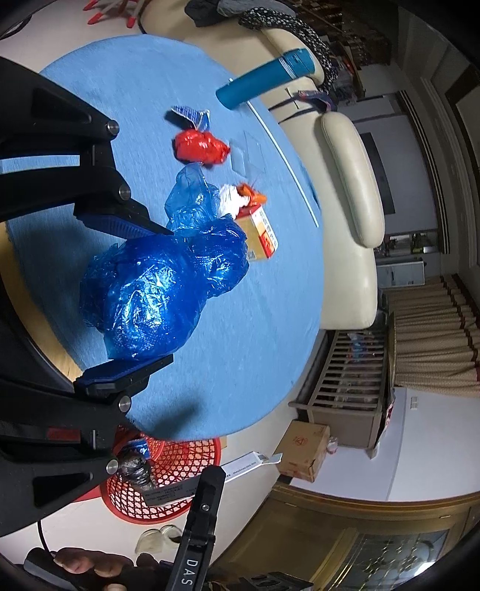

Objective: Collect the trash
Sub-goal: 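Lower the white leaflet into the red basket and open the right tool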

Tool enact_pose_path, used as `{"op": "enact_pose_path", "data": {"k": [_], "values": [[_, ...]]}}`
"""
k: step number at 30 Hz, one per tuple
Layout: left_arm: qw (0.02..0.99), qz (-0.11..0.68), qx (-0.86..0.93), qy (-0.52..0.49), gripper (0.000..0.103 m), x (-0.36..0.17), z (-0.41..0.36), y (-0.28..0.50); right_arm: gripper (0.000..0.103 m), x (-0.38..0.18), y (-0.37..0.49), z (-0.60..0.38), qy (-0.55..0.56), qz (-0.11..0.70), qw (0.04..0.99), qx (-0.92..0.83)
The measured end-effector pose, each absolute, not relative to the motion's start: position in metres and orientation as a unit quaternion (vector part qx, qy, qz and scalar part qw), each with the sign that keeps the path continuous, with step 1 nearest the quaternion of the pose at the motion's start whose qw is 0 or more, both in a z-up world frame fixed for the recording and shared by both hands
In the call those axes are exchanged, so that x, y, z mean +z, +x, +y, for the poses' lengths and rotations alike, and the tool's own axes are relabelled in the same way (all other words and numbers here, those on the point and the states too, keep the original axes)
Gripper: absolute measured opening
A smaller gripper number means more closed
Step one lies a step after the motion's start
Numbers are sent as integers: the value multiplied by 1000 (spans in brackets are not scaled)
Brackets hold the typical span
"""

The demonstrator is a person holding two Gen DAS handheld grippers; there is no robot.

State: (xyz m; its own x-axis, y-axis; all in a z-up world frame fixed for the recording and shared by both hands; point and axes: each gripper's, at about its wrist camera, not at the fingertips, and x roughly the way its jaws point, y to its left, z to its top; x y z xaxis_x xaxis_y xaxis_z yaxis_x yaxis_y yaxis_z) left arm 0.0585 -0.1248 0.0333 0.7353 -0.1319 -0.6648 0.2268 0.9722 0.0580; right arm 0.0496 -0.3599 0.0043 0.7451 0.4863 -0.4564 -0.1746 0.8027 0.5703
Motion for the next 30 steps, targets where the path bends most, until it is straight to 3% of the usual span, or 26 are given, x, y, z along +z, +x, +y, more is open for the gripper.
{"op": "enact_pose_path", "data": {"k": [13,30], "values": [[921,343,-158,96,59,36,-182,64,52,-9,46,-419,297,297,897,136],[908,344,-215,106,59,19,-232,75,52,-82,56,-479,346,354,867,60]]}}
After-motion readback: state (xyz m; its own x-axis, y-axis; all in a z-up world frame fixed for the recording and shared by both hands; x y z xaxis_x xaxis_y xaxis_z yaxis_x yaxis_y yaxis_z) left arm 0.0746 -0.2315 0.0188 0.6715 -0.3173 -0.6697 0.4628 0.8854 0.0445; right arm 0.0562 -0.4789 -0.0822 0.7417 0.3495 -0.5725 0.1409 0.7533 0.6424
